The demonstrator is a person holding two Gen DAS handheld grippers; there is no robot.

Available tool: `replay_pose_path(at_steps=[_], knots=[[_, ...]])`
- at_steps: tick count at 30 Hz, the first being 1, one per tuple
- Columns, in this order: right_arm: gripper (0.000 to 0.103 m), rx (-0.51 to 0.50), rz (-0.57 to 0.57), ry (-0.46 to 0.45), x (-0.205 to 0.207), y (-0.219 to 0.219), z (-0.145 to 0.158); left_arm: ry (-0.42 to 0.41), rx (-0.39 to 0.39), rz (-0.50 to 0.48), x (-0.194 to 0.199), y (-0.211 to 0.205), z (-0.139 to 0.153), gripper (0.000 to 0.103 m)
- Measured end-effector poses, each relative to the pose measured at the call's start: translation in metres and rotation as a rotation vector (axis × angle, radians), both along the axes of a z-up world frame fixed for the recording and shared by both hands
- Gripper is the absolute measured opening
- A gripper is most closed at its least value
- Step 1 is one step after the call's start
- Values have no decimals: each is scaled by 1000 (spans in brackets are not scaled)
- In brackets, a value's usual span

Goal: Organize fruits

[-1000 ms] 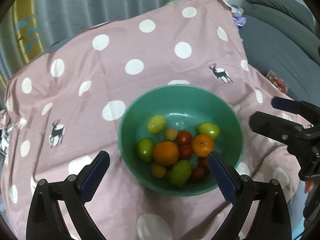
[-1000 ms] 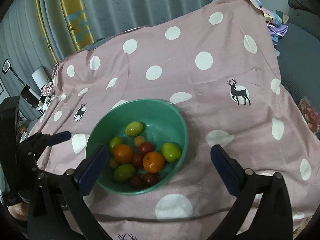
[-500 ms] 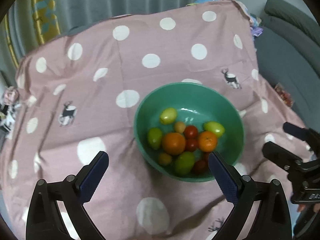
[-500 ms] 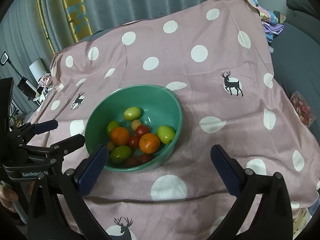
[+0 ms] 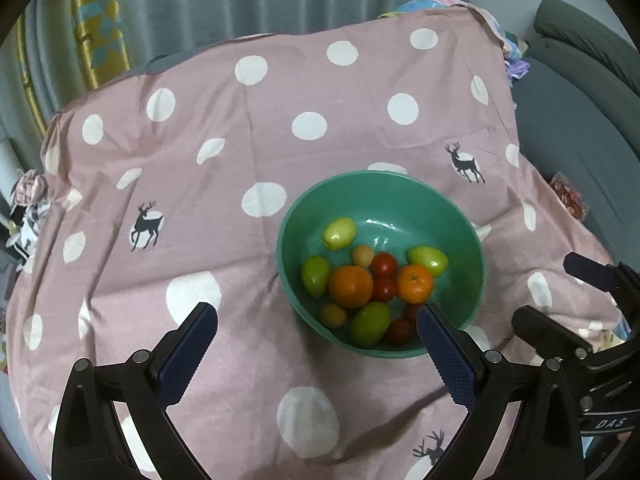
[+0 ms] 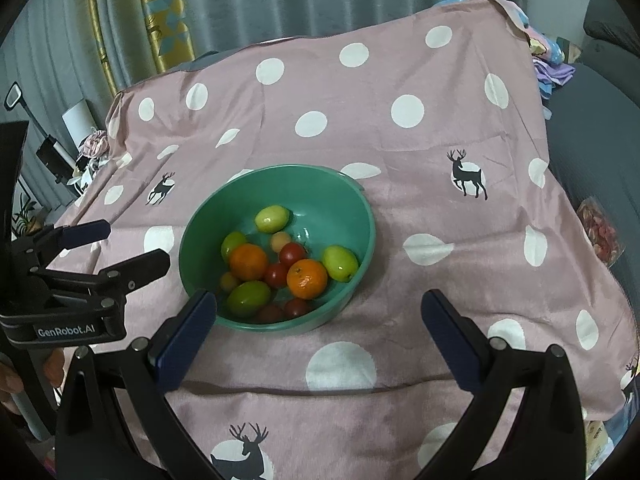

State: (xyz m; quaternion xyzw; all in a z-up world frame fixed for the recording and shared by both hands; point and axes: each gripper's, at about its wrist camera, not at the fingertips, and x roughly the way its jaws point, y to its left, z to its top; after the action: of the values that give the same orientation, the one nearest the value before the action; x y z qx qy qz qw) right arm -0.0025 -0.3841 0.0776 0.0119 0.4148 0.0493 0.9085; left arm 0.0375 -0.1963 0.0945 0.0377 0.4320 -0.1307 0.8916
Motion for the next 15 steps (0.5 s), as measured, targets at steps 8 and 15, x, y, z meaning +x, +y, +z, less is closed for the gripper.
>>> replay_pose_path(at_steps=[8,15], knots=[[103,-9,15,-8,2,5,5,-15,14,6,-1,-1,5,100],[103,-15,20,-12,2,10,6,-5,21,19,3,1,4,100]])
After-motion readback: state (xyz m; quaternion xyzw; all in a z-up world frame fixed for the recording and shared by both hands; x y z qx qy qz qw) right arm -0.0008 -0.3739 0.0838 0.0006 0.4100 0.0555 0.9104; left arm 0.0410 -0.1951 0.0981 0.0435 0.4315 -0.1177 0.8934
